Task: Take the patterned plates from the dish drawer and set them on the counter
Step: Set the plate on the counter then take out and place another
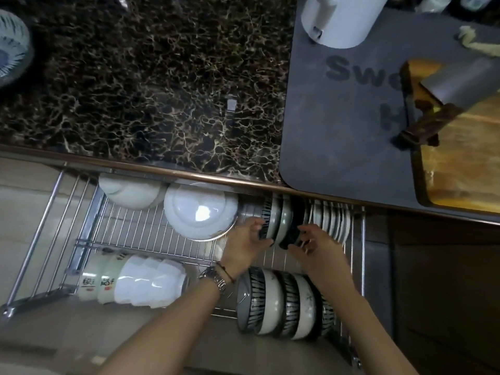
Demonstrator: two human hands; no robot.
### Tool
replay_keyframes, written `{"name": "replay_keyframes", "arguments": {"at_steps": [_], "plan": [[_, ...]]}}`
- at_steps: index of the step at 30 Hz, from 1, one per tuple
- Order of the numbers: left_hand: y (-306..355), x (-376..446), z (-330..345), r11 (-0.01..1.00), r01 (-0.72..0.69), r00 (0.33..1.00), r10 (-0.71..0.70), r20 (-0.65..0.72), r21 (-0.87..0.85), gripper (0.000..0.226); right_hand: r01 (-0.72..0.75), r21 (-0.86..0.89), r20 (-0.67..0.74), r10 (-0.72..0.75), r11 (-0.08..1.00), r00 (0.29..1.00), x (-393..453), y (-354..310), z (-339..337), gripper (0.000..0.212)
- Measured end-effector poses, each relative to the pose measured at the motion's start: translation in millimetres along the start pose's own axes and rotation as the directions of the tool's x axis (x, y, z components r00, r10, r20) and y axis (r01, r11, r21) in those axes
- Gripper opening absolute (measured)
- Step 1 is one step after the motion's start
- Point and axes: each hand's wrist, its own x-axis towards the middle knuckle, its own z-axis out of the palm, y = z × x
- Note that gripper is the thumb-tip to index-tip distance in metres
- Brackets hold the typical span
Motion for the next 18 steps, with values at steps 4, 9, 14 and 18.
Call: {"name": "replay_keyframes", "arguments": {"at_steps": [4, 9, 14, 18], "plan": [[-8, 16, 18, 0.978, 0.089, 0.996, -0.093, -0.015, -0.188, 0.044, 0.017, 0.004, -0.010, -0.017, 1.000, 1.000, 9, 8, 8, 0.034], [-14, 24, 28, 0.978, 0.065, 0.997, -0.072, -0.025, -0.200, 0.032, 0.021, -0.004, -0.026, -0.021, 1.000, 0.999, 14, 10, 13, 0.040], [-16, 26, 32, 0.977, 0.005, 0.997, -0.020, -0.070, -0.211, 0.030, 0.010, 0.023, -0.022, -0.009, 1.000, 1.000, 16, 9, 13, 0.039], [-18, 27, 32, 0.978, -0.035, 0.997, 0.020, -0.073, -0.208, 0.032, 0.025, 0.009, -0.020, -0.025, 1.000, 0.999, 18, 8, 15, 0.036]]}}
